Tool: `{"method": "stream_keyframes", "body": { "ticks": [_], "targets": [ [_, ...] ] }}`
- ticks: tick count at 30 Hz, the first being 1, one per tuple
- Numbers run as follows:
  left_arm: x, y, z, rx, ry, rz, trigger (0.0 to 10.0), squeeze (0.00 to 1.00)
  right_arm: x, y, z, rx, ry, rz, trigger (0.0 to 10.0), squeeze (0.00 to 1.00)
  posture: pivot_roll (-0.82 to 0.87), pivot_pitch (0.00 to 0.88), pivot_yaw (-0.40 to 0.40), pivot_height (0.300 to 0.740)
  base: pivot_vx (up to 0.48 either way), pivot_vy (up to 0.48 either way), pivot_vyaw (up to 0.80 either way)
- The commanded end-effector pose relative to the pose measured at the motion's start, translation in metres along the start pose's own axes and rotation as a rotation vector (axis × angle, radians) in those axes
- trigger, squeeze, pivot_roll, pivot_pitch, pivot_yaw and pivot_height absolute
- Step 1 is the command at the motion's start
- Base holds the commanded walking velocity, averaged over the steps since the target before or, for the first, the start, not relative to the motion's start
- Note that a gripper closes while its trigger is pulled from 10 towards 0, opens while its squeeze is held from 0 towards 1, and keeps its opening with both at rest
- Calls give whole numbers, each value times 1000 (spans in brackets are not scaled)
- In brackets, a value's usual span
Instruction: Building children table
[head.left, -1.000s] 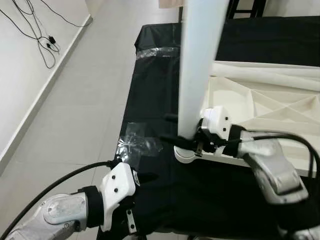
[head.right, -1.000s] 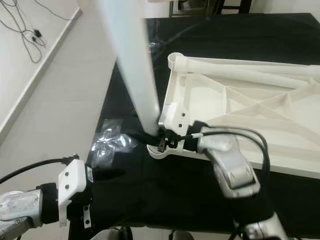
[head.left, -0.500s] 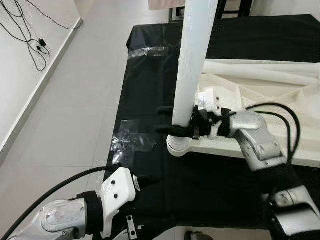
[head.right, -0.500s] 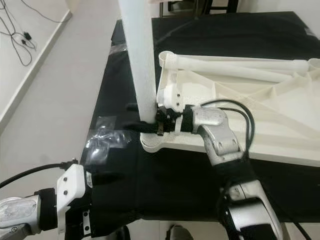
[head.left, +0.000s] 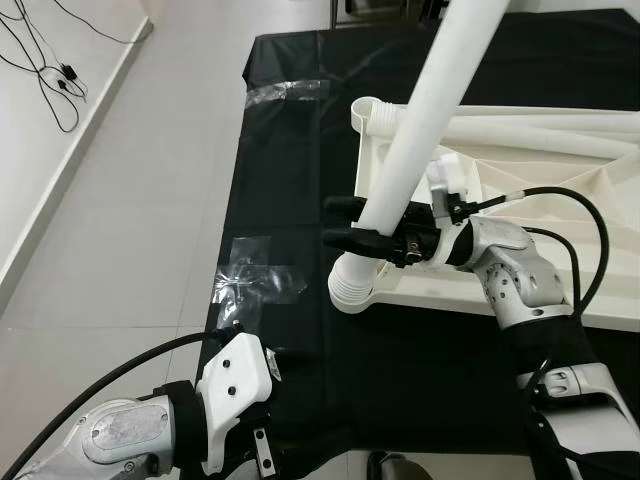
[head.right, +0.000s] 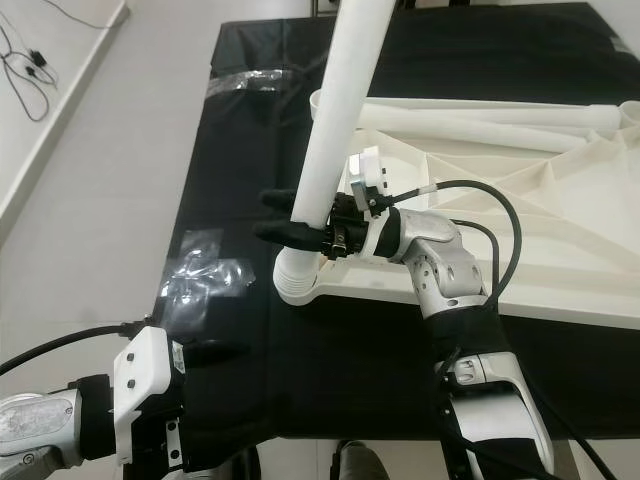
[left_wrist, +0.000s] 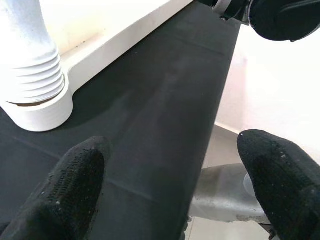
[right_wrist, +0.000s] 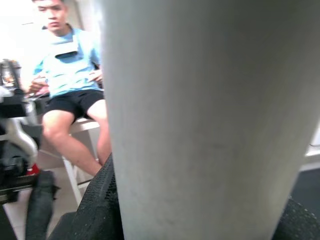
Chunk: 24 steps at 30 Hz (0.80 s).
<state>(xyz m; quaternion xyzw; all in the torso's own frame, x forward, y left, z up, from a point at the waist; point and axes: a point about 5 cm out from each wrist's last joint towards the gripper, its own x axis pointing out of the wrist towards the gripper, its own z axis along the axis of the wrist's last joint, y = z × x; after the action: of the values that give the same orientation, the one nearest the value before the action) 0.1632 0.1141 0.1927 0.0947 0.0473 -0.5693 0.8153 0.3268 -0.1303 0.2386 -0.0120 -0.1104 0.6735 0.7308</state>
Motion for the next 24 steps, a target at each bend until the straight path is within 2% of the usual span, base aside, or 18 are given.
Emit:
{"method": "stream_keyframes", "body": {
  "ticks": [1,2,6,8,14,18,19,24],
  "targets": [
    [-1,-3,-4,-22,21,-11,10000,0,1,3,-16,-9,116,14,10000,0,109,252,44,740,0,0,0],
    [-1,-3,-4,-22,22,-11,10000,0,1,4,-18,-40,158,21,10000,0,108,252,44,740,0,0,0],
    [-1,-3,-4,-22,22,-11,10000,0,2,4,-20,-75,215,36,10000,0,108,251,43,740,0,0,0],
    [-1,-3,-4,-21,21,-10,10000,0,3,6,-24,-141,319,71,10000,0,108,255,42,740,0,0,0],
    [-1,-4,-3,-21,21,-11,10000,0,4,8,-26,-179,397,116,10000,0,107,260,44,740,0,0,0],
    [-1,-4,-3,-22,21,-12,10000,0,6,8,-22,-179,402,136,10000,0,105,260,43,740,0,0,0],
    [-1,-3,-3,-21,21,-11,10000,0,9,4,-13,-142,359,147,10000,0,103,260,40,740,0,0,0],
    [0,-4,-3,-21,18,-9,10000,0,15,-5,0,-85,270,117,10000,0,103,259,38,740,0,0,0]
  ]
}}
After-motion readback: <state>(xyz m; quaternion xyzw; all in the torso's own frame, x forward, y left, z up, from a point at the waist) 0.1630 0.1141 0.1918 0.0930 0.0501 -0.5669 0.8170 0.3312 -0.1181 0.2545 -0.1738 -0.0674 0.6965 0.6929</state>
